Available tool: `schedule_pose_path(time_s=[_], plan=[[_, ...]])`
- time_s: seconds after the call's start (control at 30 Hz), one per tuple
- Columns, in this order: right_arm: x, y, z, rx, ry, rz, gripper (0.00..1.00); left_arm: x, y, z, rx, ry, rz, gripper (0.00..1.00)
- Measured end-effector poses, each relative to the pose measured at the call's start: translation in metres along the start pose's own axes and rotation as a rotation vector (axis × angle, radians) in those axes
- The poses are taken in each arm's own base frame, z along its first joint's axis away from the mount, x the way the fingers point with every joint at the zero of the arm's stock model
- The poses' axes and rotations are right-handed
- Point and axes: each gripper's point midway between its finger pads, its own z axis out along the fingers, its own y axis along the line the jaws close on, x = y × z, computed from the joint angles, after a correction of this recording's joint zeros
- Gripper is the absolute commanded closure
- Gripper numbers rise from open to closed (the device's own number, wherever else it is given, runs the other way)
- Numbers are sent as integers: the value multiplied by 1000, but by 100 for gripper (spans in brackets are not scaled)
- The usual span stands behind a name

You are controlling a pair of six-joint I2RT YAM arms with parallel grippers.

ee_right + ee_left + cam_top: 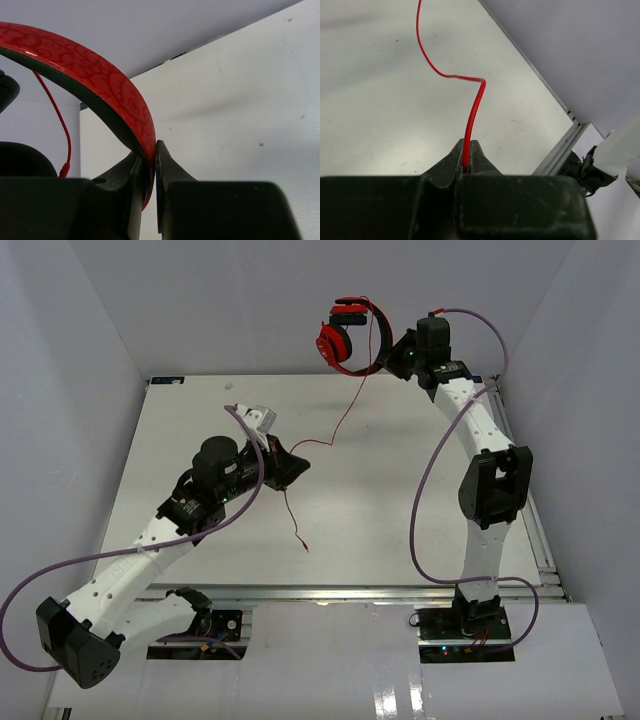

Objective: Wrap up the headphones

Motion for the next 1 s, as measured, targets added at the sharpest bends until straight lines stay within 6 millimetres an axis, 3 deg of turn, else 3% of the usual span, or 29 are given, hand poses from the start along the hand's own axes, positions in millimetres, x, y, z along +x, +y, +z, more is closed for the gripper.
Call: schedule_pose_path(time_s=[0.23, 0.4, 0.5, 0.7, 0.83, 1.0], plan=[[-4, 42, -64, -156, 14, -46, 92, -14, 71, 4, -154, -48, 24, 100], [7, 40, -85, -211, 49, -99, 92, -27, 99, 14, -158, -51, 65, 100], [13, 28, -85, -207, 67, -125, 92, -41, 98, 18, -105, -71, 94, 100], [16, 9, -83, -185, 76, -180, 92, -86, 74, 17, 30, -158, 183, 100], [13, 10, -88, -200, 71, -216, 92, -104, 66, 12, 72, -202, 223, 100], [13, 18, -98, -267, 70, -256, 92, -118, 82, 6, 54, -245, 224, 100]])
